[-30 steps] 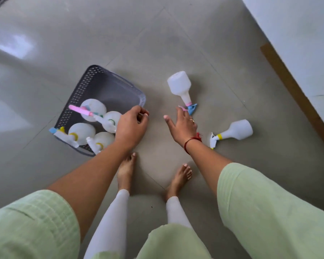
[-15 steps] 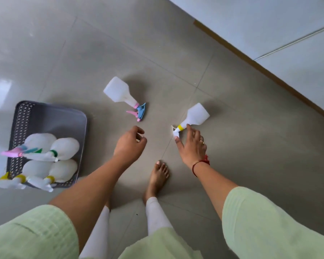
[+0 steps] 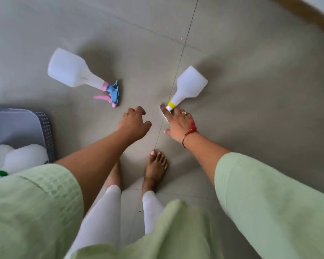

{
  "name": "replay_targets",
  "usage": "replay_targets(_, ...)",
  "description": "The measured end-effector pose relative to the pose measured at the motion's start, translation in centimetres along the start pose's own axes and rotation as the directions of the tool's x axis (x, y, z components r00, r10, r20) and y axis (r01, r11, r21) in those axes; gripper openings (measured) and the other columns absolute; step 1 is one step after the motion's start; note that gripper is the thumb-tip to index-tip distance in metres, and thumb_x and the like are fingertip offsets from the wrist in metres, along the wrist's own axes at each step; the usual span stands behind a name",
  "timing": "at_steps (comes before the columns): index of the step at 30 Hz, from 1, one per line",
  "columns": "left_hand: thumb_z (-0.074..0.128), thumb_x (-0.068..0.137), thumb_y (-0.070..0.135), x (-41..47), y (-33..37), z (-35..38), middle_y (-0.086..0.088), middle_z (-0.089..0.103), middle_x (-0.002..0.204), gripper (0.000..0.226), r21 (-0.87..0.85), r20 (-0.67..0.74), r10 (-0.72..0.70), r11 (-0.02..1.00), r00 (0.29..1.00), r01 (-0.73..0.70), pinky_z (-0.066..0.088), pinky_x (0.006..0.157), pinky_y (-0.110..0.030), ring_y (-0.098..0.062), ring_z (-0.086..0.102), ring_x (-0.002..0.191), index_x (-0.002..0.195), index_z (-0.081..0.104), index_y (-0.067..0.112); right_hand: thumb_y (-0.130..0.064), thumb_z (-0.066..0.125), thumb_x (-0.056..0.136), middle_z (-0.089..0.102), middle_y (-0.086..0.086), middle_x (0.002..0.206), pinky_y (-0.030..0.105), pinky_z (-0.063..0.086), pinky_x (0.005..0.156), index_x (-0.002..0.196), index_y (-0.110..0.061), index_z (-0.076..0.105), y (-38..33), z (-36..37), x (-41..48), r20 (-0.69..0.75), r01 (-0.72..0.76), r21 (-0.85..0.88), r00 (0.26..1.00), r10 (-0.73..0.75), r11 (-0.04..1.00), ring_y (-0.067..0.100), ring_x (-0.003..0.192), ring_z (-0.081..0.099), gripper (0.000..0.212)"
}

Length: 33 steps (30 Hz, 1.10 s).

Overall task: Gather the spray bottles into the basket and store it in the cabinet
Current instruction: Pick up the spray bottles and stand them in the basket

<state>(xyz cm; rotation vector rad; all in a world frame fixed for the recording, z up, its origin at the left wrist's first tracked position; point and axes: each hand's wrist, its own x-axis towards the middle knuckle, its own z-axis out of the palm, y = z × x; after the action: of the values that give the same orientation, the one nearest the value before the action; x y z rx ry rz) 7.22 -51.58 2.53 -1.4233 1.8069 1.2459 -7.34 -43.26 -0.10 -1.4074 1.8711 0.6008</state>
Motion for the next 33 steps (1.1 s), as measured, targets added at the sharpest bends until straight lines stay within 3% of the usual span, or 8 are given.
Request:
replay_targets(5, 0.054, 0.089, 0.028, 1.7, -3.7, 0.7, -0.017, 0.047, 0.132, 0.044, -0.007, 0.007, -0.025, 1.0, 1.0, 0.025, 0.039, 0.101, -0.041, -0.036, 0.045, 0.123, 0.129, 0.048, 0.012, -0.051, 0.06, 0.081, 0.04, 0.017, 0.132, 0.041, 0.041, 0.09, 0.148, -0.034, 0.004, -1.3, 3.7, 3.0, -0.081, -0.149, 0.037, 0.985, 0.152, 0.988, 0.034, 0.107, 0.054, 0.089)
replay_targets(9, 0.054, 0.089, 0.028, 1.5, -5.6, 0.6, -0.016, 0.048, 0.13, 0.04, -0.026, -0.018, -0.058, 0.998, 0.998, 0.058, 0.039, 0.099, -0.038, -0.035, 0.047, 0.121, 0.126, 0.052, 0.013, -0.04, 0.069, 0.076, 0.04, 0.015, 0.126, 0.039, 0.045, 0.084, 0.143, -0.033, 0.021, -2.1, 4.4, 4.0, -0.126, -0.251, 0.157, 0.954, 0.272, 0.955, 0.034, 0.099, 0.056, 0.083)
replay_targets(14, 0.054, 0.09, 0.027, 0.9, -6.3, -0.8, -0.015, 0.052, 0.128, 0.036, -0.035, -0.038, -0.029, 0.999, 0.999, 0.028, 0.04, 0.095, -0.036, -0.033, 0.05, 0.117, 0.123, 0.055, 0.013, -0.013, 0.055, 0.088, 0.04, 0.018, 0.125, 0.042, 0.049, 0.08, 0.128, -0.019, 0.041, -2.9, 3.7, 3.2, -0.121, -0.246, 0.361, 0.944, 0.307, 0.899, 0.041, 0.097, 0.058, 0.043)
replay_targets(18, 0.053, 0.09, 0.023, -1.8, -5.4, -2.0, -0.015, 0.054, 0.124, 0.034, -0.085, -0.066, 0.008, 0.996, 0.998, -0.013, 0.041, 0.093, -0.035, -0.031, 0.052, 0.115, 0.122, 0.055, 0.011, -0.02, 0.052, 0.089, 0.045, 0.02, 0.116, 0.045, 0.048, 0.078, 0.125, -0.015, 0.046, -4.8, 0.7, -0.3, -0.238, -0.139, 0.41, 0.938, 0.253, 0.902, 0.043, 0.092, 0.058, 0.038)
replay_targets(24, 0.053, 0.089, 0.024, -7.5, -2.7, -4.6, -0.012, 0.043, 0.134, 0.038, -0.221, -0.17, -0.016, 0.975, 0.985, -0.022, 0.041, 0.094, -0.038, -0.032, 0.047, 0.121, 0.126, 0.05, 0.017, -0.021, 0.051, 0.09, 0.049, 0.016, 0.11, 0.041, 0.048, 0.063, 0.125, -0.019, 0.049, -7.0, -5.1, -5.6, -0.344, 0.07, 0.355, 0.937, 0.061, 0.932, 0.041, 0.09, 0.058, 0.035)
replay_targets(28, 0.055, 0.084, 0.02, -10.7, -2.9, -7.3, -0.013, 0.042, 0.133, 0.053, -0.346, -0.383, -0.055, 0.934, 0.922, -0.088, 0.041, 0.093, -0.039, -0.035, 0.046, 0.12, 0.134, 0.039, 0.016, -0.026, 0.043, 0.096, 0.049, 0.013, 0.111, 0.044, 0.052, 0.066, 0.144, -0.028, 0.03, -9.2, -9.0, -7.4, -0.366, 0.314, 0.226, 0.905, -0.218, 0.922, 0.036, 0.085, 0.059, 0.05)
replay_targets(30, 0.055, 0.083, 0.019, -12.1, -4.1, -8.4, -0.012, 0.039, 0.137, 0.059, -0.302, -0.486, -0.044, 0.946, 0.873, -0.12, 0.041, 0.095, -0.041, -0.035, 0.043, 0.122, 0.138, 0.034, 0.017, -0.026, 0.042, 0.097, 0.05, 0.012, 0.11, 0.045, 0.052, 0.063, 0.146, -0.029, 0.027, -10.7, -10.4, -7.5, -0.351, 0.43, 0.096, 0.859, -0.373, 0.898, 0.035, 0.083, 0.06, 0.051)
replay_targets(33, 0.056, 0.084, 0.02, -13.2, -6.8, -9.1, -0.01, 0.035, 0.144, 0.063, -0.16, -0.514, 0.023, 0.98, 0.858, -0.122, 0.042, 0.098, -0.042, -0.035, 0.041, 0.127, 0.142, 0.031, 0.018, -0.026, 0.042, 0.097, 0.054, 0.016, 0.114, 0.044, 0.048, 0.061, 0.142, -0.025, 0.038, -13.6, -11.9, -7.0, -0.307, 0.563, -0.062, 0.775, -0.553, 0.824, 0.038, 0.083, 0.061, 0.045)
